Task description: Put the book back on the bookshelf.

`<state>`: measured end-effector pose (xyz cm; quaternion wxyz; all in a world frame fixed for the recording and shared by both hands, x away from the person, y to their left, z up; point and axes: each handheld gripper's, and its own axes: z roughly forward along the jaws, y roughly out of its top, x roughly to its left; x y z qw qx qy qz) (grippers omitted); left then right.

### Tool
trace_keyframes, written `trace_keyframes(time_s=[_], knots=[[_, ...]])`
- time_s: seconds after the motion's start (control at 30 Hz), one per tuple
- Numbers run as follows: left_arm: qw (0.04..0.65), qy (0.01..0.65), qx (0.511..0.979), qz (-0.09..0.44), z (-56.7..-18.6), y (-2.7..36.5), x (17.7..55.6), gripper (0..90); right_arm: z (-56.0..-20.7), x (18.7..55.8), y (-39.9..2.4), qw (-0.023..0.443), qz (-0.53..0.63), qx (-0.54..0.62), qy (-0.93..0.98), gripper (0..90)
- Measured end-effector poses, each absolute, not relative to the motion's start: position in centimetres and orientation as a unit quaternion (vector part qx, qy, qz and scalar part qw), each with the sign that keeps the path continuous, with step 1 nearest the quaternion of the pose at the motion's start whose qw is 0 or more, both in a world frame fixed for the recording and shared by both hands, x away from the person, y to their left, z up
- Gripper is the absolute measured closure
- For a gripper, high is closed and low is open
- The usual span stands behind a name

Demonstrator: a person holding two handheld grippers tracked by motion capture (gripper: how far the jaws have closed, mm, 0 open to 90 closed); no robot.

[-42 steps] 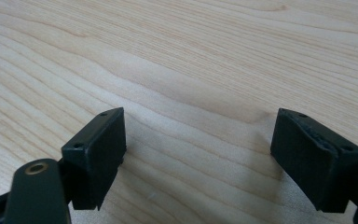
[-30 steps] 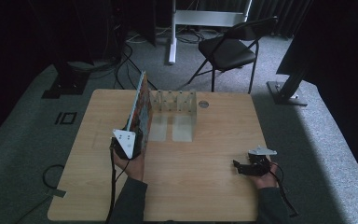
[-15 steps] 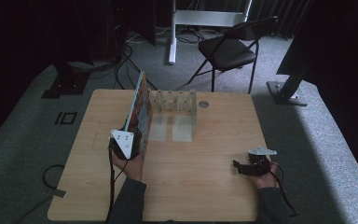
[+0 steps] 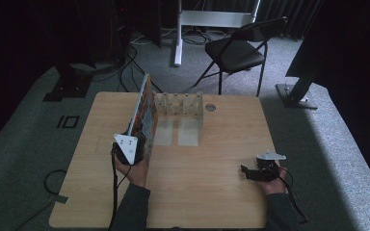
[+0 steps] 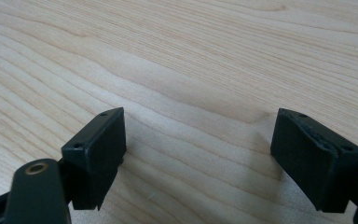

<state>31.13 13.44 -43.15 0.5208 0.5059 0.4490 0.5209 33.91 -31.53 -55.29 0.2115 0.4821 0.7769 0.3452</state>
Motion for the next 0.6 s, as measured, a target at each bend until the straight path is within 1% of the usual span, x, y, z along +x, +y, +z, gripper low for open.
trace_keyframes(time_s=[0.3, 0.6], knots=[[0.522, 0.445, 0.510, 0.520, -42.87, 13.79, 30.91, 75.0, -55.30, 33.91, -31.53, 0.212, 0.345, 0.482, 0.777, 17.8], [0.520, 0.442, 0.521, 0.512, -42.67, 14.04, 30.71, 70.2, -55.30, 33.91, -31.53, 0.211, 0.345, 0.482, 0.777, 17.8]])
